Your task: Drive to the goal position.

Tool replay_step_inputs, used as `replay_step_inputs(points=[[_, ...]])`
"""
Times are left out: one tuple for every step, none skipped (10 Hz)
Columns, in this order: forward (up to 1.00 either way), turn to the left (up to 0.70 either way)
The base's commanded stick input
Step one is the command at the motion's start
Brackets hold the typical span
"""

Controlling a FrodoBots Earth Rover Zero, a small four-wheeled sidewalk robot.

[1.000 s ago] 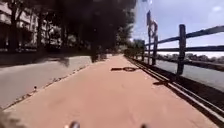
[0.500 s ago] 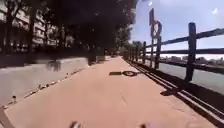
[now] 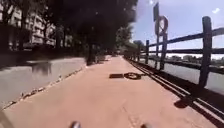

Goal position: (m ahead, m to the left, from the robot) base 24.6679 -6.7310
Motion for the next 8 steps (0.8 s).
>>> replay_step_inputs(points=[[0.85,0.0],[0.85,0.0],[0.85,0.0],[0.85,0.0],[0.85,0.0],[0.85,0.0],[0.85,0.0],[0.85,0.0]])
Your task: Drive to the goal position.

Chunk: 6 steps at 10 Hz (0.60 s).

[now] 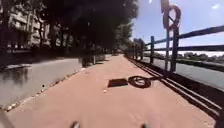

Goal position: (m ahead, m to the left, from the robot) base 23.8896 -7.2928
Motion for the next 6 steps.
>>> replay_step_inputs(points=[[0.85,0.0],[0.85,0.0],[0.85,0.0],[0.85,0.0],[0.85,0.0],[0.85,0.0]])
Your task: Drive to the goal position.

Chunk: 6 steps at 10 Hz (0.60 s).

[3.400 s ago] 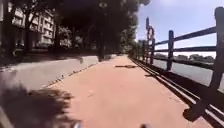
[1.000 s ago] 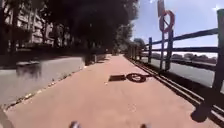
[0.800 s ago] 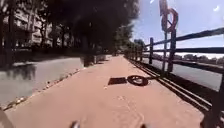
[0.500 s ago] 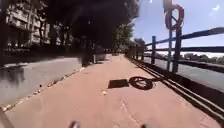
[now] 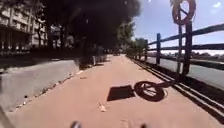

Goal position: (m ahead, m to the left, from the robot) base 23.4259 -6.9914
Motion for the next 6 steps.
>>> replay_step_inputs(points=[[0.85,0.0],[0.85,0.0],[0.85,0.0],[0.85,0.0],[0.85,0.0],[0.85,-0.14]])
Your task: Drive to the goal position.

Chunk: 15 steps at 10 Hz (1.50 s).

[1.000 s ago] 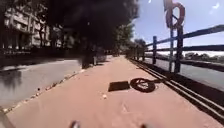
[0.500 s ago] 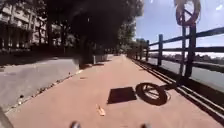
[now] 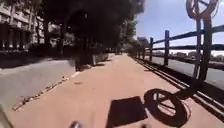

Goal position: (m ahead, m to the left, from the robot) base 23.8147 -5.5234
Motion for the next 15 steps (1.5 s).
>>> replay_step_inputs(points=[[0.85,-0.34],[0.85,-0.34],[0.85,-0.34],[0.85,0.0],[0.85,0.0],[0.85,0.0],[0.85,0.0],[0.85,0.0],[0.85,0.0],[0.85,0.0],[0.85,0.0],[0.85,-0.1],[0.85,-0.28],[0.85,-0.34],[0.85,-0.34]])
